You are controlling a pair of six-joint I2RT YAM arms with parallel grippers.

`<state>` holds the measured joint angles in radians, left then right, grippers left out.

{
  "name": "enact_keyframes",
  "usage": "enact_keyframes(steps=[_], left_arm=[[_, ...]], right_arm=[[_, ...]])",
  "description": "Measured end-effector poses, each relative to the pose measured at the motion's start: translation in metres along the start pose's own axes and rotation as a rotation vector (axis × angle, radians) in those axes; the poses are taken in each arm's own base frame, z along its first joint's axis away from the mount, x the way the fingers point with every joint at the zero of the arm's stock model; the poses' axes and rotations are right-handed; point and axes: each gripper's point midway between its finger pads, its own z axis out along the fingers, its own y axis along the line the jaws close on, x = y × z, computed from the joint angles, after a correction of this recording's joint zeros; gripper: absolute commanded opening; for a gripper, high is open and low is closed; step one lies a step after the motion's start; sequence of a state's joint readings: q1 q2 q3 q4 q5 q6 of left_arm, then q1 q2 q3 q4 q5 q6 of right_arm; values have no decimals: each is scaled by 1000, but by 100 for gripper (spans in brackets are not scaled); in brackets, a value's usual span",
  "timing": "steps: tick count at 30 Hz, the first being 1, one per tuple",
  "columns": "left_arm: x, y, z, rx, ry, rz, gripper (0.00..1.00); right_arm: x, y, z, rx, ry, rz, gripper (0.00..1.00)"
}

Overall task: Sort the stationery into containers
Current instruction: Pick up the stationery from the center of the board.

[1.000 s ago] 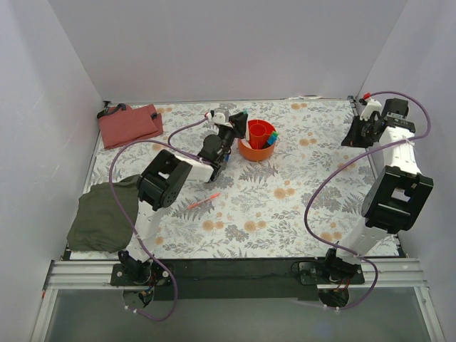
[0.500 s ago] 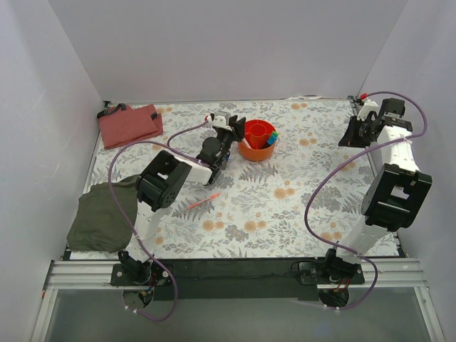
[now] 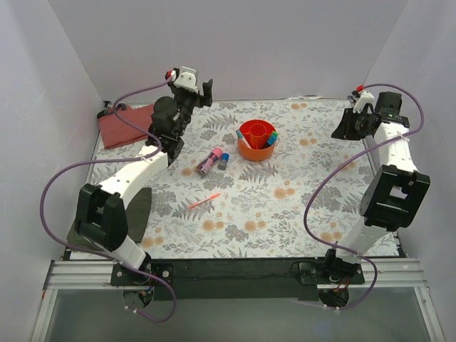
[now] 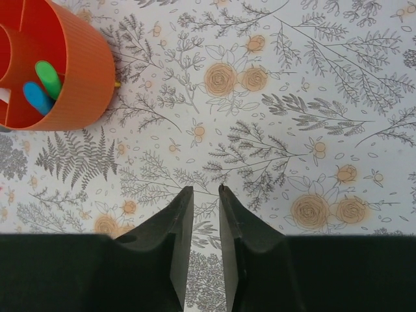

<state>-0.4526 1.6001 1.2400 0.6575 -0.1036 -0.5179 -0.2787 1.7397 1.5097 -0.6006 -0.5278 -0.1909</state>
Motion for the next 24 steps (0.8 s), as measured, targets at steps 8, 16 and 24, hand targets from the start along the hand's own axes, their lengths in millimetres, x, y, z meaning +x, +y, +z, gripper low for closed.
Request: enact_keyframes(steps=[8,16,24], left_arm=[[80,-28,-25,278,493,69,77],[204,-33,-43,407,945,5,76],[249,-33,-56,453,1085,-1,72]], right_arm=[[-10,41,-1,-68,-19,-62,41],[-8,58,6,-128,-8,-17,48],[3,53,24,-122,45,4,49]])
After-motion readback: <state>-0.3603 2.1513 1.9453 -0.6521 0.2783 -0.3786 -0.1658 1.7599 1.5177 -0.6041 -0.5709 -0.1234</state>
